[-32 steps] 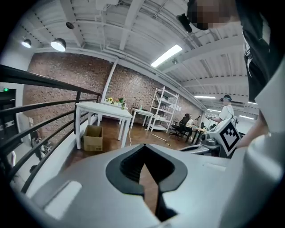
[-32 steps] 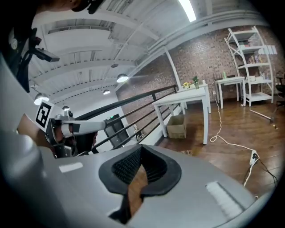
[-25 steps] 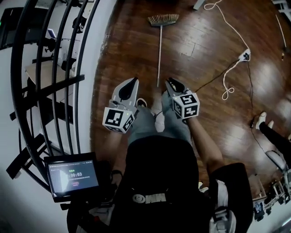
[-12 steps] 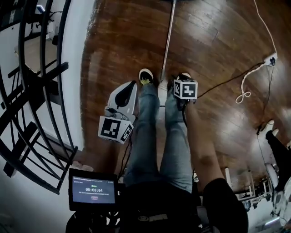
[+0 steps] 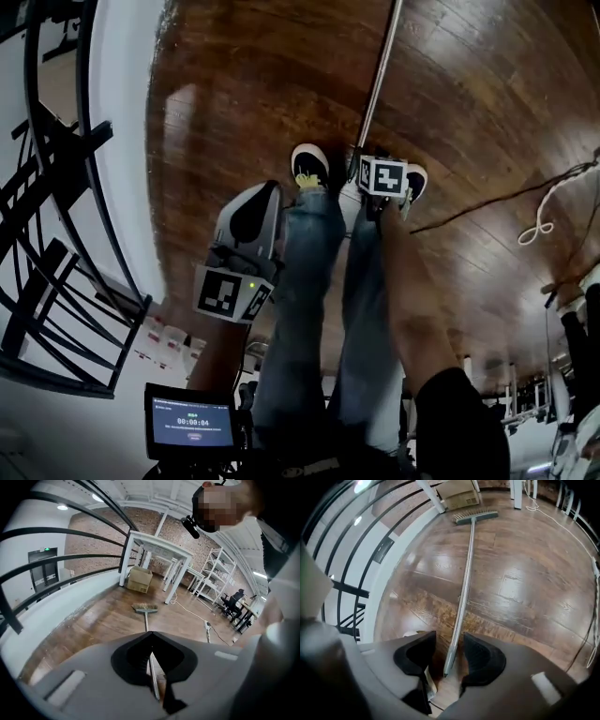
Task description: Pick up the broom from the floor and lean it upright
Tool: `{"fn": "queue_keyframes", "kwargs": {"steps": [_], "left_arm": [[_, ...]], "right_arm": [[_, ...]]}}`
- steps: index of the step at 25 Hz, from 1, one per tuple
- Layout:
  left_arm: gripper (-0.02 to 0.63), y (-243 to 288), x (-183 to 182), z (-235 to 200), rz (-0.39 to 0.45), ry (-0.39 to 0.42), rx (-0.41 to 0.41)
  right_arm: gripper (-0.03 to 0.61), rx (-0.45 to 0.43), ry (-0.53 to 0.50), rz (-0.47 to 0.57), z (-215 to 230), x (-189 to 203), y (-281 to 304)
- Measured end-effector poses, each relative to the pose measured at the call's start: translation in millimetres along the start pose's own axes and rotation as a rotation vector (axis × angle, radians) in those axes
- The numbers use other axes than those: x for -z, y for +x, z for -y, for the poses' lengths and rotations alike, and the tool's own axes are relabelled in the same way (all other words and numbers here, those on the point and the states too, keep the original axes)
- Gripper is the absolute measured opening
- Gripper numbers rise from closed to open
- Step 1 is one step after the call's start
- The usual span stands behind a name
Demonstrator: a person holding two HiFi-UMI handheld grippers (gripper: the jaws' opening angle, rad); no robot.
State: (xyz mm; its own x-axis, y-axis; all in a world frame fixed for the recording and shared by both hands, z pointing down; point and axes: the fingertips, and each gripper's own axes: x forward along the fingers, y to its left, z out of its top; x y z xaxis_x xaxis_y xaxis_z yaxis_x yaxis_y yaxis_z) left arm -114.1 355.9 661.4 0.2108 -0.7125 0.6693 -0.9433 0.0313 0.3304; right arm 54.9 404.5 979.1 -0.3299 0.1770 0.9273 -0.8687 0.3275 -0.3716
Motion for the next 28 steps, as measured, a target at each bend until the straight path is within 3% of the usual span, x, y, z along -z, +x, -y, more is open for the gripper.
{"fn": "queue_keyframes", "kwargs": {"steps": [8, 10, 12, 16, 19, 28], "left_arm": [[0.017, 18, 41, -34, -0.049, -0.036, -0.029], [0.017, 20, 43, -39, -0.051, -0.045, -0.036], [0.017, 21, 41, -41, -0.048, -0.044, -0.034], [0.017, 12, 16, -38, 0.001, -0.028, -0.022], [0.018, 0, -15, -20, 0.033, -0.013, 0.013], [0.018, -31, -133, 53, 0.170, 0.147, 0.227]], "right_arm": [[0.198, 0.088, -0.017, -0.019, 15, 0, 70], [0.118, 0.156, -0.014, -0.025, 20, 2, 74], [0.103, 0.189, -0.015, -0.023, 26, -1, 71], [0.084, 0.104, 0.103, -0.075, 12, -2, 37], [0.086, 0.014, 0.141, -0.131, -11, -3, -21], [0.092, -0.139, 0.261, -0.146, -77, -51, -208]]}}
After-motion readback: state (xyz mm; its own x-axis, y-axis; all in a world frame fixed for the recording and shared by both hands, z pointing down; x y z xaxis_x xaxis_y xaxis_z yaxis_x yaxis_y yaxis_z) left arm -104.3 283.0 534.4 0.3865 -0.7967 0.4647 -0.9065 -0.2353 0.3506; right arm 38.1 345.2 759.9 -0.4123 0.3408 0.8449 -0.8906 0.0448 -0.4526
